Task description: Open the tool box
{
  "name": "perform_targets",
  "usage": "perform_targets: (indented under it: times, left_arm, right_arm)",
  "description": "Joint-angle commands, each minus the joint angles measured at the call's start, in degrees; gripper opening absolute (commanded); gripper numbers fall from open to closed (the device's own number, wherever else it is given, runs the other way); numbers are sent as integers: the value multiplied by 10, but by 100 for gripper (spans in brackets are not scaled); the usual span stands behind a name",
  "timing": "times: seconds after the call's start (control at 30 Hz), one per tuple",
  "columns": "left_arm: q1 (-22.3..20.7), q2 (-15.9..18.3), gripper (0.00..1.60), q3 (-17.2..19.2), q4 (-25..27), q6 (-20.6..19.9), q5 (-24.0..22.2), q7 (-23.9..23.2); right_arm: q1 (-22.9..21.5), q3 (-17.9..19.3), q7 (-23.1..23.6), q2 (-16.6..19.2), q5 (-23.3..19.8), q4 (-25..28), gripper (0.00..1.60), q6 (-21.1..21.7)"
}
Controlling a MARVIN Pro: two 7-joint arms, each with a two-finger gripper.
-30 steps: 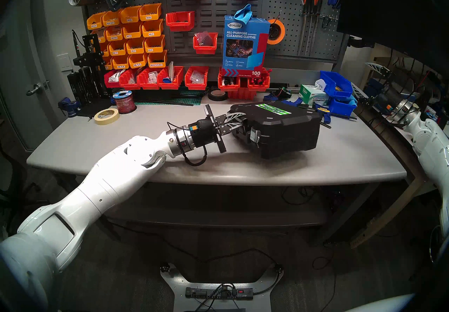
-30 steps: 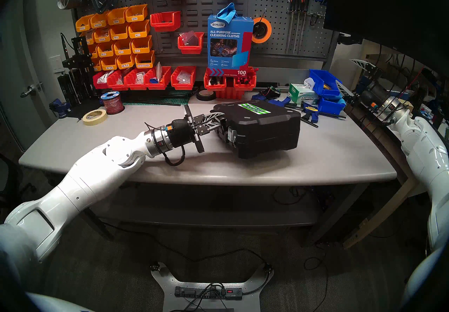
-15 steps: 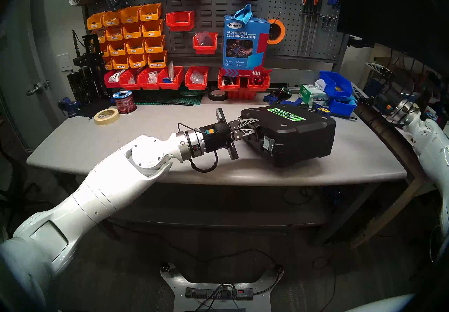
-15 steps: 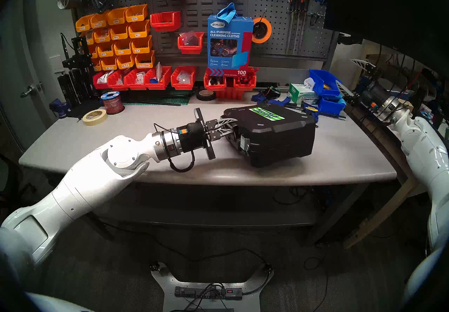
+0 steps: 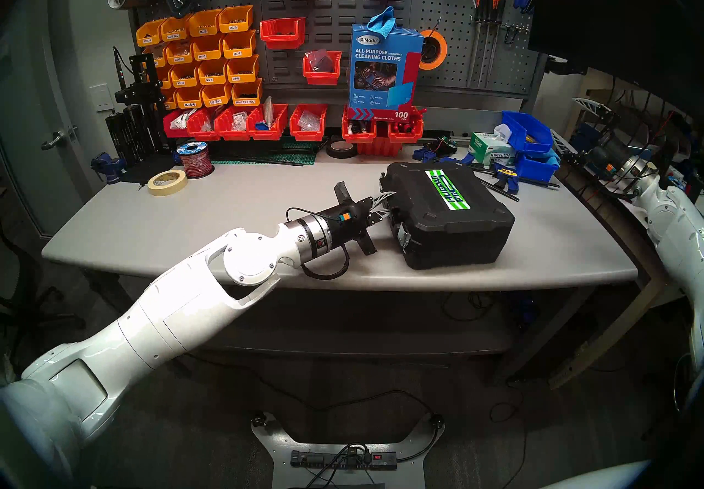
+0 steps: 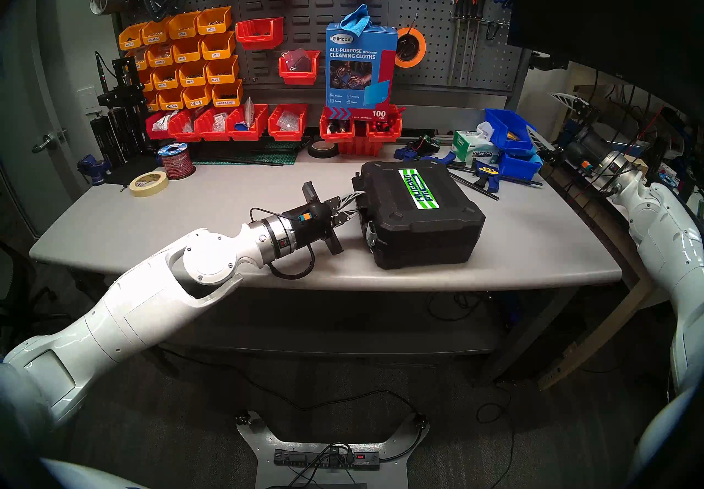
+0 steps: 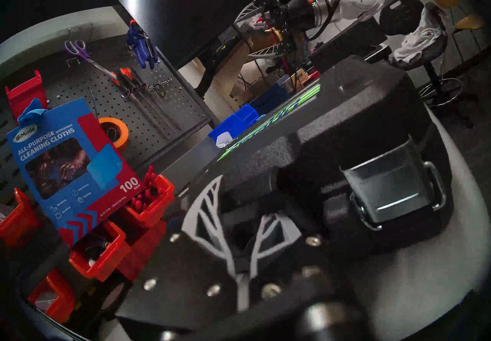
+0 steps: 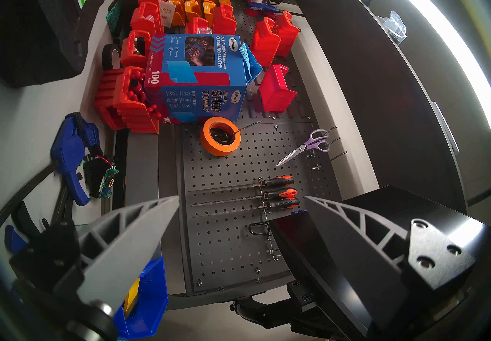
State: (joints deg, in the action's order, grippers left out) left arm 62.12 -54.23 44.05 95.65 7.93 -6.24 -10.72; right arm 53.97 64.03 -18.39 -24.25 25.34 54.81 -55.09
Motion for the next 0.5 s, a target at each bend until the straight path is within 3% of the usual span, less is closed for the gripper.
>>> perform_targets:
  times: [0.0,0.07,0.13,0.2,0.23,0.43,0.47]
  left_arm:
    - [4,-60,0,-33,-36,-66,27,45]
    - [3,-66,0,-36,-37,-74,29,51]
    - [0,-84,0,-46,-42,-107,39,75]
    - [-1,-87,0,-48,-46,-107,41,81]
    - [-6,-97,0,-53,-50,-138,48,93]
    - [-18,-113,0,-56,-65,-200,60,123]
    - [-20,-114,0,-56,-71,-194,60,126]
  right_arm:
    - [-4,4,-3,5,0,2,160,1]
    - [-4,4,-3,5,0,2,160,1]
    - [-4,4,-3,5,0,2,160,1]
    - [-4,4,-4,5,0,2,160,1]
    - [-4,4,-4,5,1,2,160,1]
    - [-4,4,-5,6,2,2,160,1]
    - [-4,4,-5,6,2,1,160,1]
